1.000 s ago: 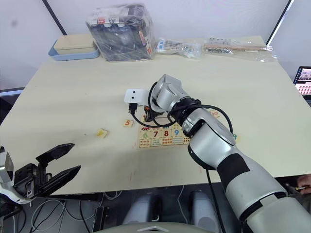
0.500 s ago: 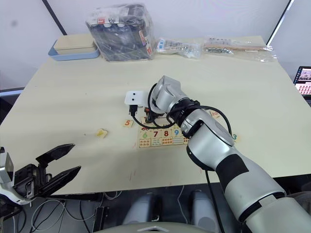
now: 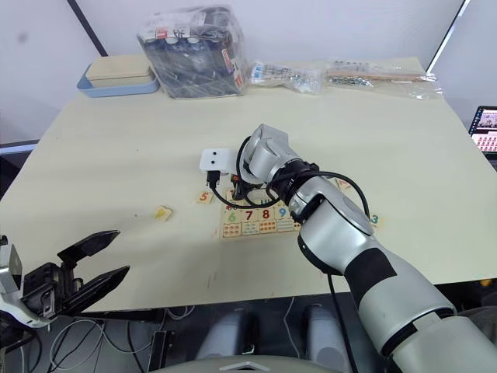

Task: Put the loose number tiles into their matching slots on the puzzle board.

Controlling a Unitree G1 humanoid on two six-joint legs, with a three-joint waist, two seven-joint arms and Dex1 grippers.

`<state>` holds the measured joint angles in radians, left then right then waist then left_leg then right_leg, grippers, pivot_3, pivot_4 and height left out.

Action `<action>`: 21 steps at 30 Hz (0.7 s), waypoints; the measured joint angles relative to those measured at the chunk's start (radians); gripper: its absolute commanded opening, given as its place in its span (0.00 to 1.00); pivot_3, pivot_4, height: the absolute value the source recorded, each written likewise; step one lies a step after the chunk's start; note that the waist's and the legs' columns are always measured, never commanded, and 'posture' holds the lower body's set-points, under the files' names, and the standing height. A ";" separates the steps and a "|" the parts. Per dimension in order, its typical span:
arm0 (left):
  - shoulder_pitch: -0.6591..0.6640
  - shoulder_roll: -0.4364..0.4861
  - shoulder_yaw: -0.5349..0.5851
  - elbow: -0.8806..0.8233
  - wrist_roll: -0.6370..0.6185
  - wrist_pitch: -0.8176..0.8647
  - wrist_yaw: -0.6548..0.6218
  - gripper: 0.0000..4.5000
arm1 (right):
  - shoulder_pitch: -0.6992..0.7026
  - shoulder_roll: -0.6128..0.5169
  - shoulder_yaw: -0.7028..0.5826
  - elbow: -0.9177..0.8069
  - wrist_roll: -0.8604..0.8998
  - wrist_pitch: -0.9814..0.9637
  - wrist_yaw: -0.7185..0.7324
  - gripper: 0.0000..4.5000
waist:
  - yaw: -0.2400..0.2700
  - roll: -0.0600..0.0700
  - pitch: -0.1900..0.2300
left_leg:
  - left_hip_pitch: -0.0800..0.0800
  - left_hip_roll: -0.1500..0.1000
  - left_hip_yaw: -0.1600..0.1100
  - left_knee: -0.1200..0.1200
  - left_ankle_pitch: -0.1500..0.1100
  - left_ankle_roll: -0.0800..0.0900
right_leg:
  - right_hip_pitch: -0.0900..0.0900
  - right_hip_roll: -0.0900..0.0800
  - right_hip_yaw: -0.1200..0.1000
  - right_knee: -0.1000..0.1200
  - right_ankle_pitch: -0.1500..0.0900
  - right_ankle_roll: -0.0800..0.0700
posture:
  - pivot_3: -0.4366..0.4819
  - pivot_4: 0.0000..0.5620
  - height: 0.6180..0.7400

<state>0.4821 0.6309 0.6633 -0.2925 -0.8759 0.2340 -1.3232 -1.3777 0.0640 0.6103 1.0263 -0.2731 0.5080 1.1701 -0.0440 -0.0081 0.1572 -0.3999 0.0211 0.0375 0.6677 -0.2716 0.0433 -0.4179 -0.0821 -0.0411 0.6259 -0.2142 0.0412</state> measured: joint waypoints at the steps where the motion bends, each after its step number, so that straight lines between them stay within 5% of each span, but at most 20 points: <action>1: 0.000 0.000 0.000 0.000 0.001 0.000 0.000 1.00 | 0.000 0.000 0.000 0.000 -0.001 0.000 0.000 0.19 | 0.000 0.000 0.000 | 0.000 0.000 0.000 0.000 0.000 0.000 | 0.000 0.000 0.000 0.000 0.000 0.000 | 0.48 0.27 1.00; 6: 0.000 -0.002 0.000 0.000 0.008 0.000 0.001 1.00 | 0.001 0.001 0.000 0.000 -0.005 -0.006 0.000 0.19 | 0.000 0.000 0.000 | 0.000 0.000 0.000 0.000 0.000 0.000 | 0.000 0.000 0.000 0.000 0.000 0.000 | 0.48 0.27 1.00; 7: 0.000 -0.002 -0.001 0.000 0.008 0.000 0.001 1.00 | 0.001 0.001 0.000 0.000 -0.006 -0.007 0.001 0.42 | 0.000 0.000 0.000 | 0.000 0.000 0.000 0.000 0.000 0.000 | 0.000 0.000 0.000 0.000 0.000 0.000 | 0.48 0.27 1.00; 12: 0.000 -0.004 -0.001 0.000 0.008 0.000 0.002 1.00 | 0.001 0.000 -0.001 0.000 -0.007 -0.007 0.003 0.97 | 0.000 0.000 0.000 | 0.000 0.000 0.000 0.000 0.000 0.000 | 0.000 0.000 0.000 0.000 0.000 0.000 | 0.48 0.27 1.00; 21: 0.000 -0.009 -0.003 -0.002 0.009 0.000 0.011 1.00 | 0.002 -0.039 -0.076 -0.070 0.045 -0.009 0.058 0.99 | 0.000 0.000 0.000 | 0.000 0.000 0.000 0.000 0.000 0.000 | 0.000 -0.001 0.000 0.000 0.000 0.000 | 0.48 0.27 1.00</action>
<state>0.4820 0.6217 0.6604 -0.2942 -0.8673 0.2340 -1.3118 -1.3755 0.0249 0.5348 0.9559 -0.2285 0.4992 1.2284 -0.0435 -0.0083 0.1574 -0.4000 0.0211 0.0373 0.6676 -0.2718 0.0433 -0.4178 -0.0827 -0.0410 0.6257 -0.2142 0.0412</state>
